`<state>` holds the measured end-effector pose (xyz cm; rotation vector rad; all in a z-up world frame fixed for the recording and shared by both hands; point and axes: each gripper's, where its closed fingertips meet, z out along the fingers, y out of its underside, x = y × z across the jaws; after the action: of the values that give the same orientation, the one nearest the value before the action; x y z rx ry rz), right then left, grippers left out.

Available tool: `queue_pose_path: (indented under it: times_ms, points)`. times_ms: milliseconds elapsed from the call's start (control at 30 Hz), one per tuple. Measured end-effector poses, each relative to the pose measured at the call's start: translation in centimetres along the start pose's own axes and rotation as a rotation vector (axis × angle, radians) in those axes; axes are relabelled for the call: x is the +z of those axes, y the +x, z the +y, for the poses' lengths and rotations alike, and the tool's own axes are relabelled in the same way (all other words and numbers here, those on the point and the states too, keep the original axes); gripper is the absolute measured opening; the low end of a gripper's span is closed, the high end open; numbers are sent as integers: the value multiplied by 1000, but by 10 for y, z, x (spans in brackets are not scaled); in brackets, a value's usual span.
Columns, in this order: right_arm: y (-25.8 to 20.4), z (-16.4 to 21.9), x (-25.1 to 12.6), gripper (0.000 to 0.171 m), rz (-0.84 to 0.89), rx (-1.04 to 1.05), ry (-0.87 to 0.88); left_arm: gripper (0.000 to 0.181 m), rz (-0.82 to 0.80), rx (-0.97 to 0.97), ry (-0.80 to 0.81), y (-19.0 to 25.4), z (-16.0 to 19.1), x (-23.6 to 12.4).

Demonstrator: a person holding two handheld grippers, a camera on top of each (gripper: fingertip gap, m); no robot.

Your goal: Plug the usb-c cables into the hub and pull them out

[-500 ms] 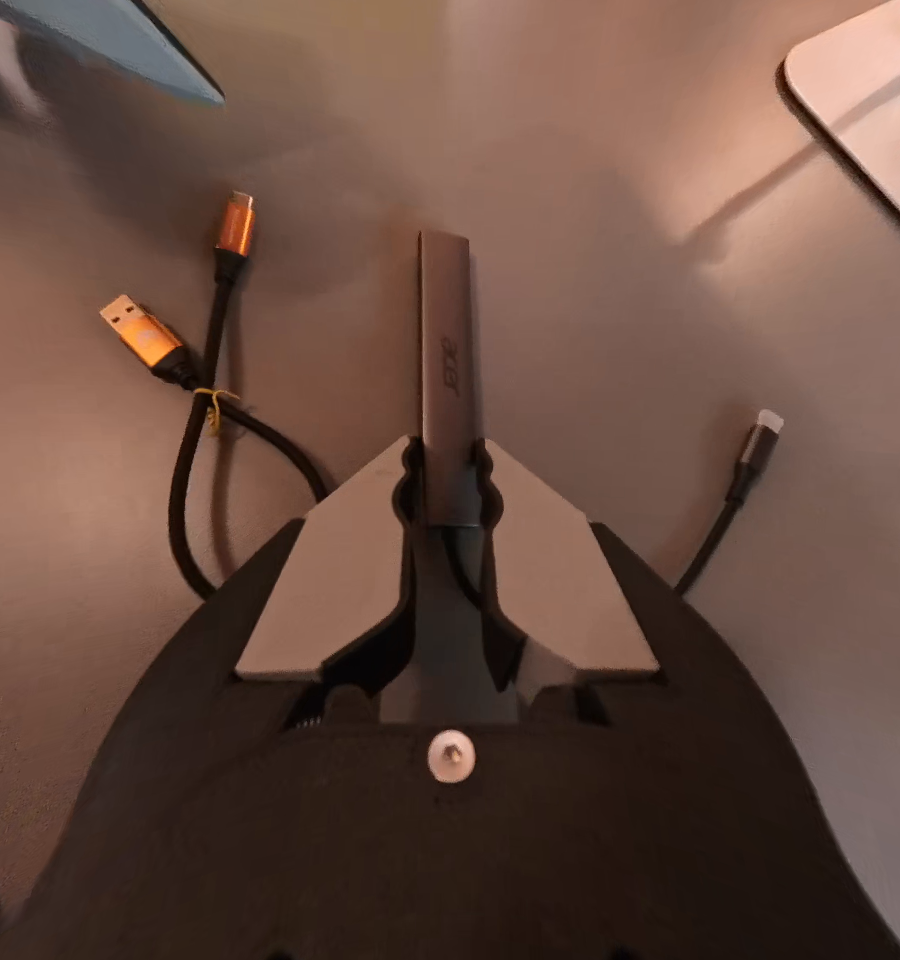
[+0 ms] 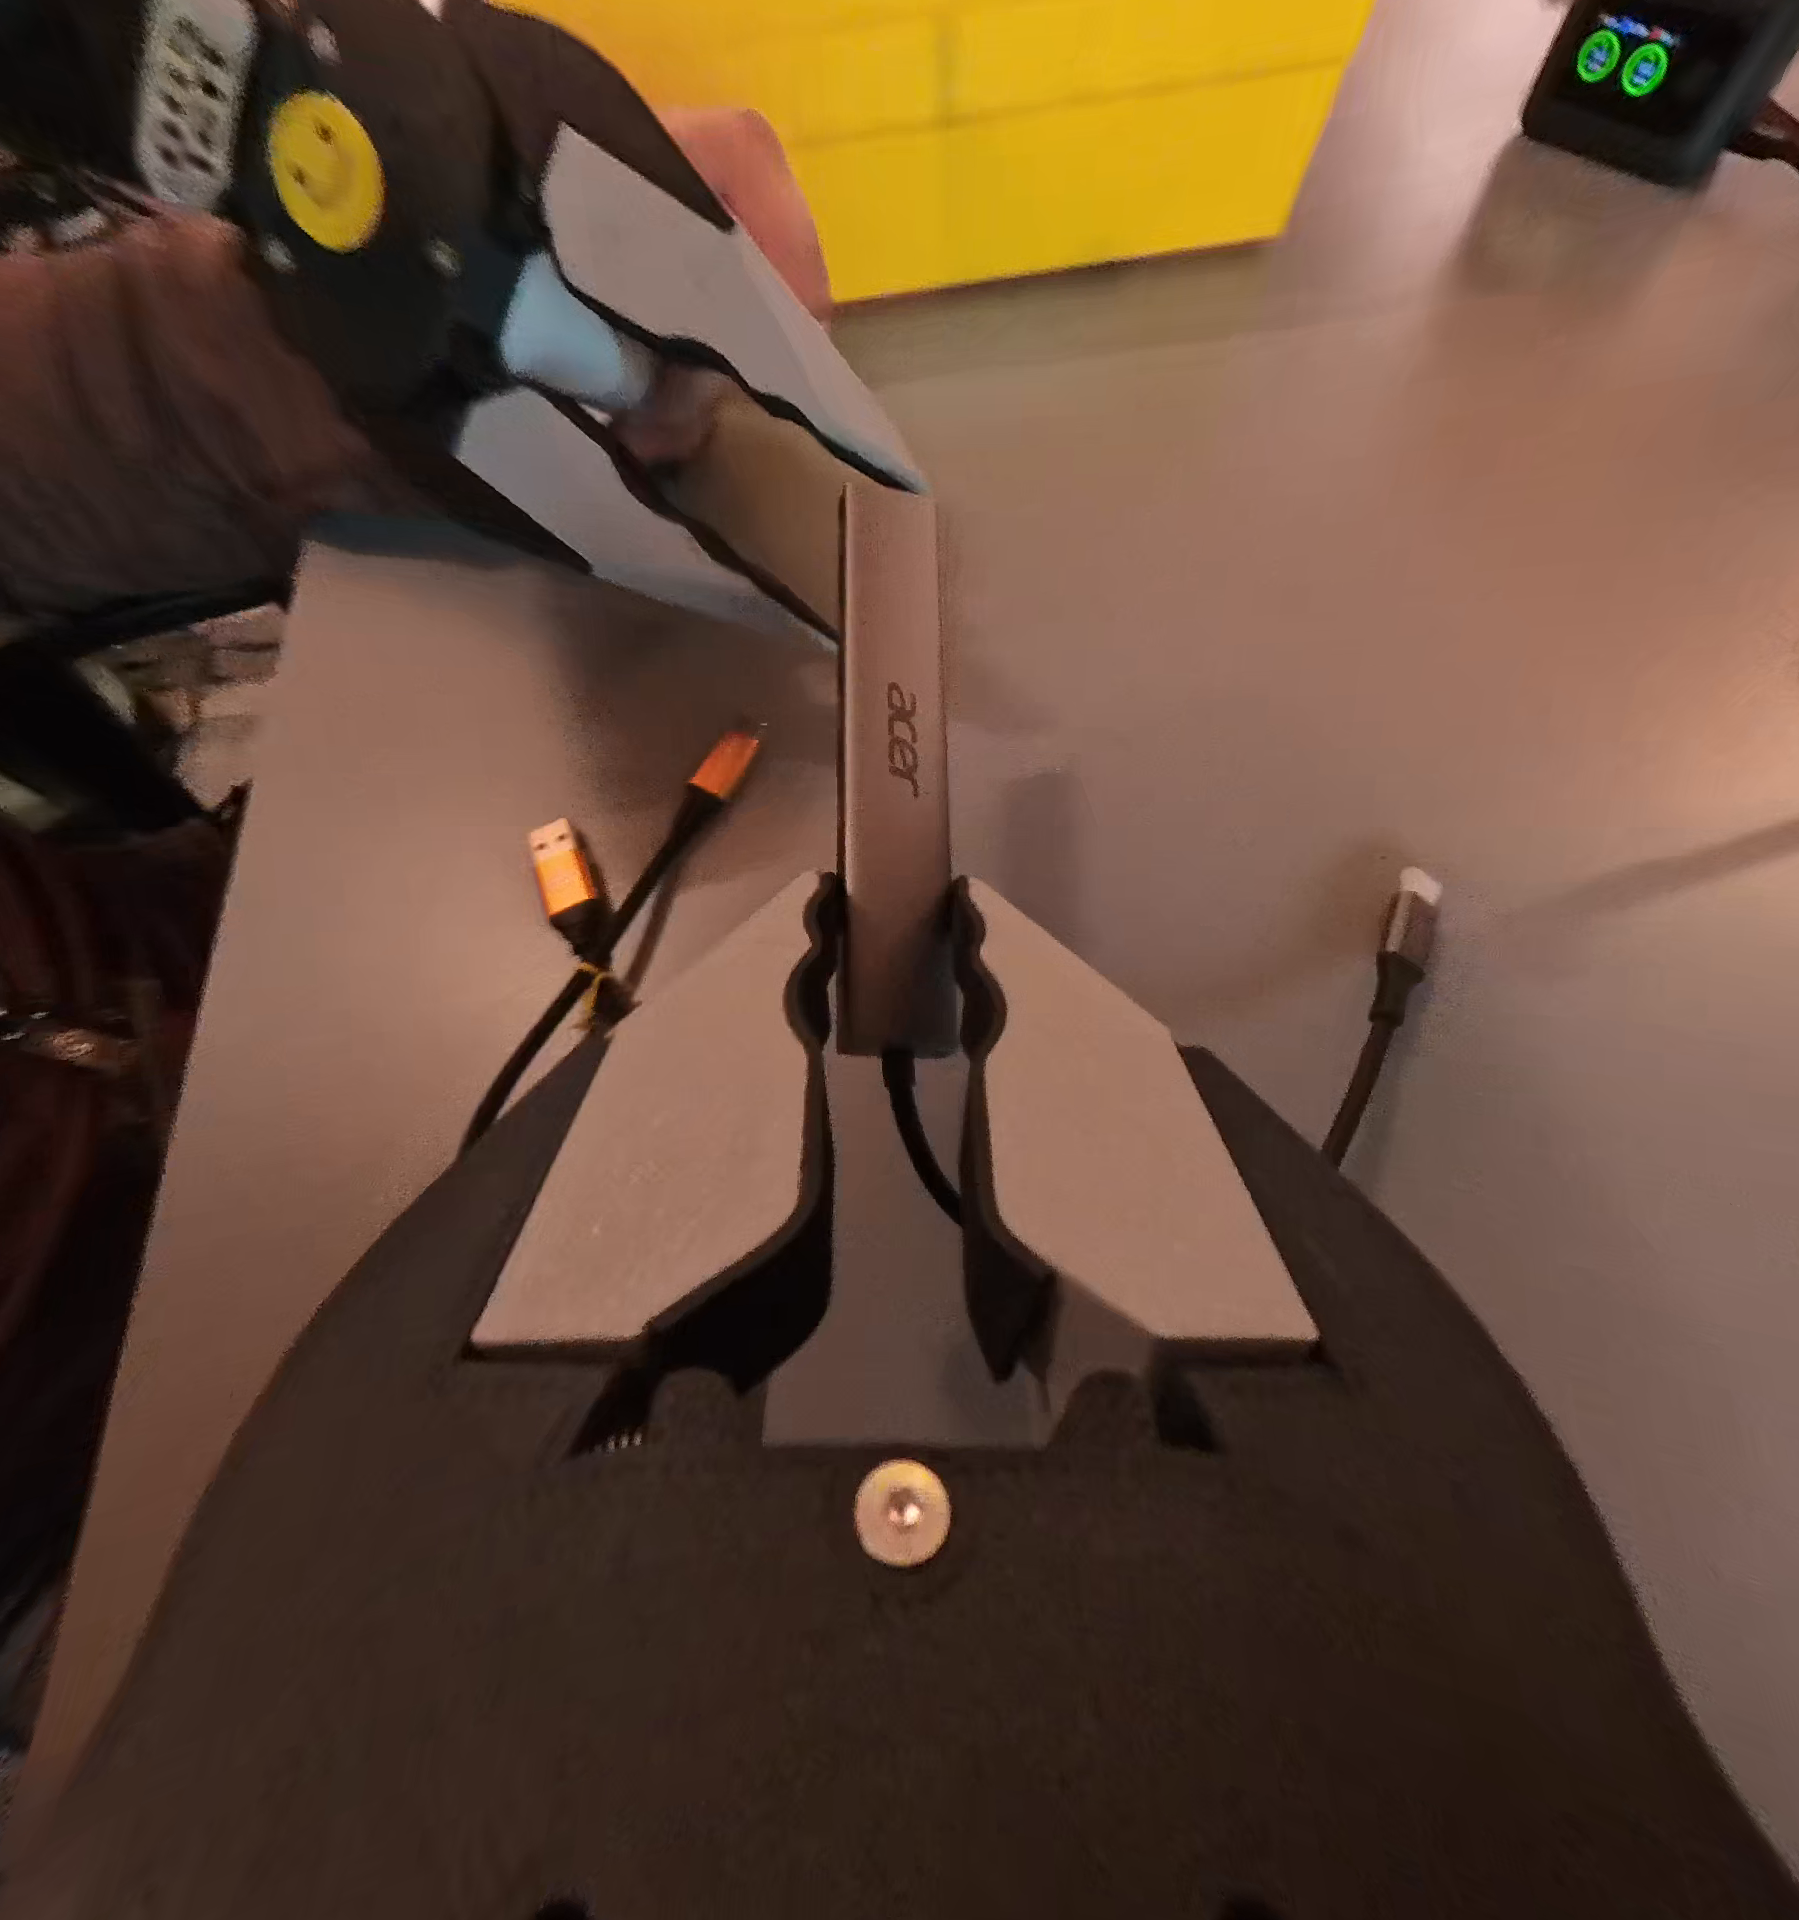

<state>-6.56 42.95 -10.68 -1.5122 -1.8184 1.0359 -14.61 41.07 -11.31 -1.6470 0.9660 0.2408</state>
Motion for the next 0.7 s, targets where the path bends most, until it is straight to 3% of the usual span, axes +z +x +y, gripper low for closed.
queue_pose_path:
  times_ms: [33,200,433,533,700]
  points:
    - [-4,1,-4,18,-23,-2,16,34,-6,39,3,4,-2,2]
    - [-18,10,-10,18,-68,-59,-3,46,-60,176,64,20,-22,8]
    - [-46,17,-3,18,-168,-145,-49,40,-50,196,118,23,-27,1]
    - [-52,16,-2,18,-192,-151,-36,12,-3,270,162,39,-34,-3]
    - [-43,11,-5,19,-170,-115,8,8,14,289,139,41,-32,-3]
